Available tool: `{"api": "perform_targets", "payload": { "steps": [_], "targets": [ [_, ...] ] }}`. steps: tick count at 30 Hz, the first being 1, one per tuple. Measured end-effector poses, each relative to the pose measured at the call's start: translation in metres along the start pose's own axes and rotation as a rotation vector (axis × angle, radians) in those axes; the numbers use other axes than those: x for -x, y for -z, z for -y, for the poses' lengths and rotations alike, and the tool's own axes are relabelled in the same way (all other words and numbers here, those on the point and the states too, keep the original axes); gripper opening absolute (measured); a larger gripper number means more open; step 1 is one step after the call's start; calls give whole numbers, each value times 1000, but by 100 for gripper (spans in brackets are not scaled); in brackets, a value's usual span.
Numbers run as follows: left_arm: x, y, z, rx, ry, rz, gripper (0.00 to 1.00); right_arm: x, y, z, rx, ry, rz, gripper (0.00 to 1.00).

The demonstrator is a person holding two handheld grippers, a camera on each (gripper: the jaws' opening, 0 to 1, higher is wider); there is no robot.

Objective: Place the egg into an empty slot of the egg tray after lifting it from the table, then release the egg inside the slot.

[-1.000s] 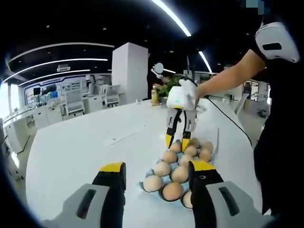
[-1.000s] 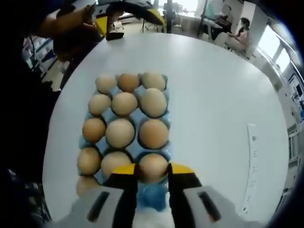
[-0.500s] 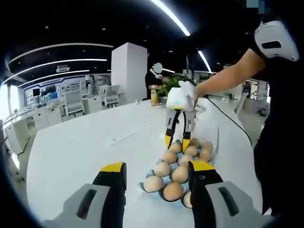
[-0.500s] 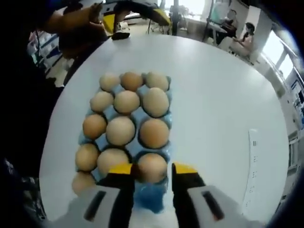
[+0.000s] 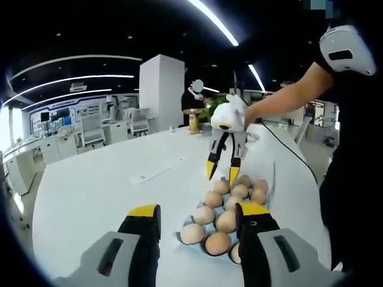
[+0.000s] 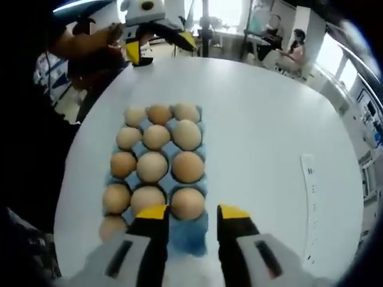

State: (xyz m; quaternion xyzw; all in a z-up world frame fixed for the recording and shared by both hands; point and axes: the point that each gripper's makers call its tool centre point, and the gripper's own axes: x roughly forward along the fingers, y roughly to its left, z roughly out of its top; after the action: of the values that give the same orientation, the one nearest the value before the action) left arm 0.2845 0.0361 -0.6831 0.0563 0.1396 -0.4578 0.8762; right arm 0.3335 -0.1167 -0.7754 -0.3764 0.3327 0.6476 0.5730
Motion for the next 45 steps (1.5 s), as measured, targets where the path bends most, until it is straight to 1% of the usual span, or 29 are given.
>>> {"api": "perform_targets", "payload": {
  "steps": [6,11,15,16,17,23,26,32,33,34,36,39,40,43,44,45],
  "targets": [
    [0,1,1,4,4,-3,50,7,12,1,-34,14,1,32],
    [0,2,1,3,1,-6,50,16,28,1,-66,36,-4,32],
    [-2,2,1,2,5,-9,50,23,45,0,-93,56,-16,31],
    [-2,2,2,2,5,-8,50,23,46,0,-97,57,-17,31],
    [-2,1,2,1,7,-6,50,27,53,0,-116,64,-19,31],
    [-4,1,3,1,8,-7,50,42,78,-1,-162,90,-37,31],
    [-4,2,3,2,8,-9,50,48,88,-1,-194,108,-34,30],
    [-5,1,4,0,13,-14,50,59,115,-5,-233,128,-68,30],
    [-5,2,5,1,14,-15,50,61,122,-6,-239,133,-78,30],
    [-5,2,5,1,14,-14,50,62,125,-6,-241,136,-81,30],
    [-4,2,4,1,13,-16,50,71,140,-6,-276,152,-94,30],
    [-4,4,4,0,13,-20,50,77,149,-7,-293,168,-102,30],
    [-5,3,4,-2,14,-20,50,82,158,-8,-317,180,-113,30],
    [-5,2,3,-5,8,-16,50,88,172,-9,-339,199,-129,30],
    [-6,2,3,-4,9,-13,50,90,177,-10,-359,206,-137,30],
    [-6,1,4,-2,9,-11,50,91,178,-10,-361,207,-137,30]
  ]
}}
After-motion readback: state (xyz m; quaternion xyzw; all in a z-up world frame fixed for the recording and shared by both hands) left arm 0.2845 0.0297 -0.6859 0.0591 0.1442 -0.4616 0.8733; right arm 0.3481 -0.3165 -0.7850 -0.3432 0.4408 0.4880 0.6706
